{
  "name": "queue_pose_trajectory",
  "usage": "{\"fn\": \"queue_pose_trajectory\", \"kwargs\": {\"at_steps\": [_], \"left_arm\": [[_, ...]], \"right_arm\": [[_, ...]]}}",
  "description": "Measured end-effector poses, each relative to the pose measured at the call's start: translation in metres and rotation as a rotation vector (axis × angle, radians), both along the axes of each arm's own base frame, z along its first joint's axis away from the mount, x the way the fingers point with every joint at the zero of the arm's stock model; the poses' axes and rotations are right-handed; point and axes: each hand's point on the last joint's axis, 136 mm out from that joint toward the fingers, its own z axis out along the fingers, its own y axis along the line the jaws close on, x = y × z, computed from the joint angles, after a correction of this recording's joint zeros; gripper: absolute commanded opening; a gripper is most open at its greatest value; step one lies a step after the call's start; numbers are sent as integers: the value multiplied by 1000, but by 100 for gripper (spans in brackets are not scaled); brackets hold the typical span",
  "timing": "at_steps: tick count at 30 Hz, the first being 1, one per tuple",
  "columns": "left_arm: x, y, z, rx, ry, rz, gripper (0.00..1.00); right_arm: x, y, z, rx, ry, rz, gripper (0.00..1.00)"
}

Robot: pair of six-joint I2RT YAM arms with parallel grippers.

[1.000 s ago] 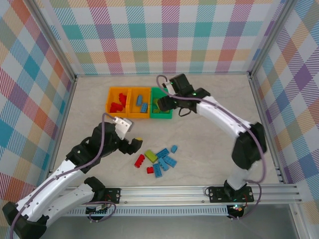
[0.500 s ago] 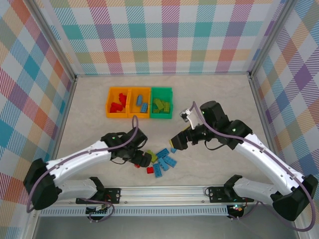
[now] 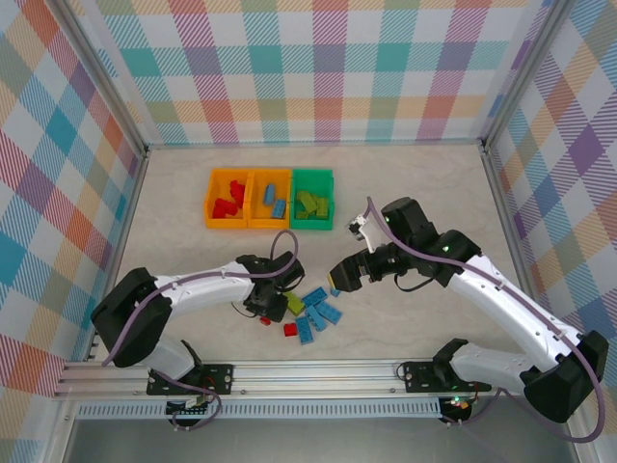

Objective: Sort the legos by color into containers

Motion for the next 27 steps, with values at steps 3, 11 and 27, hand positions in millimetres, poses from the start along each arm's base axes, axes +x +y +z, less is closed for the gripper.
{"fn": "queue_pose_trajectory", "kwargs": {"at_steps": [3,11,27], "left_arm": [[3,-6,0,-29,-8,8,22],[21,-5,41,-107,-129,30,19],[240,108,157,-139,-554,444,19]], "right_arm": [[2,-1,-1,-8,-3,-11,100],[2,-1,-1,-6,9,-25,100],[36,-11,-1,-63,-94,-179,100]]}}
